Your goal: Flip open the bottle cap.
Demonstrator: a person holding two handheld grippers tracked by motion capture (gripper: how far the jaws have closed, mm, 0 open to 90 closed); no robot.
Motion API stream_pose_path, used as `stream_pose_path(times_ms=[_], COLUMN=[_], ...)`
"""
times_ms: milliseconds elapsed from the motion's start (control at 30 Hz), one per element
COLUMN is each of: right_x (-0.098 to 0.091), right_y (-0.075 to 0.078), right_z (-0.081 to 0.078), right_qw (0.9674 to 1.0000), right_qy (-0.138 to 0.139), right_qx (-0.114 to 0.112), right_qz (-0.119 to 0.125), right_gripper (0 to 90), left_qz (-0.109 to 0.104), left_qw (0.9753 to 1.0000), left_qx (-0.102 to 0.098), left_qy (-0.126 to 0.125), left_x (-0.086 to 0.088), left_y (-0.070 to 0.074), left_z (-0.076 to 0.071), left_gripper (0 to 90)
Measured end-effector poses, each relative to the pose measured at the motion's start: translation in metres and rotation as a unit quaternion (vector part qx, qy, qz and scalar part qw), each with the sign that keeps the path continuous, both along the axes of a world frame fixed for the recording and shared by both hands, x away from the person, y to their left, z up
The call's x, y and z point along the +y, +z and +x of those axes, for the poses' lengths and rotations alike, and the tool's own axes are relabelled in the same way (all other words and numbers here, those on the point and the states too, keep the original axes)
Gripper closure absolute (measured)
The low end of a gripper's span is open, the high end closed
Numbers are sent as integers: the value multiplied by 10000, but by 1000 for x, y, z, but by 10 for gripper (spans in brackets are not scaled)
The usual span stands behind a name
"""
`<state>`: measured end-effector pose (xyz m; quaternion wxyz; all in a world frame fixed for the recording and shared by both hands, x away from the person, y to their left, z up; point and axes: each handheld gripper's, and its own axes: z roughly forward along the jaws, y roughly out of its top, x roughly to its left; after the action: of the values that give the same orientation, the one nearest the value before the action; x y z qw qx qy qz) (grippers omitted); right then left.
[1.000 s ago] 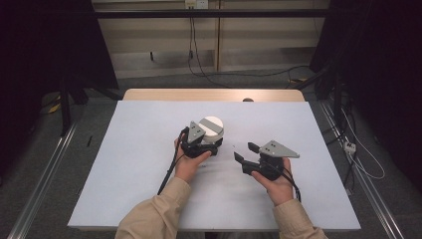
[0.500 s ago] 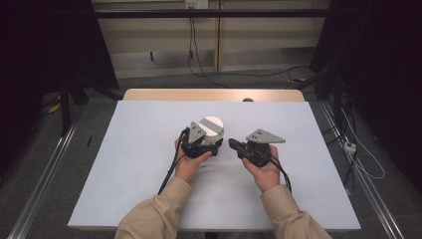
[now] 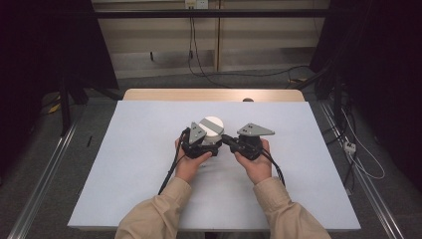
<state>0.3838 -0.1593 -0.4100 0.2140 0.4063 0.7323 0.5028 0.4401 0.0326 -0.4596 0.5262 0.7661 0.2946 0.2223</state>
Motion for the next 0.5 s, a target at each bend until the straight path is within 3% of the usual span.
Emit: stream_pose_path(times_ms=[500], right_x=[2], right_y=[7], right_z=[2], right_qw=[9999], right_qy=[44], right_qx=[-120], right_qz=[-6], right_gripper=[900], left_qz=[-11], left_qw=[10000], left_qx=[26], left_qy=[20], left_x=[0], left_y=[0], left_z=[1], left_gripper=[186])
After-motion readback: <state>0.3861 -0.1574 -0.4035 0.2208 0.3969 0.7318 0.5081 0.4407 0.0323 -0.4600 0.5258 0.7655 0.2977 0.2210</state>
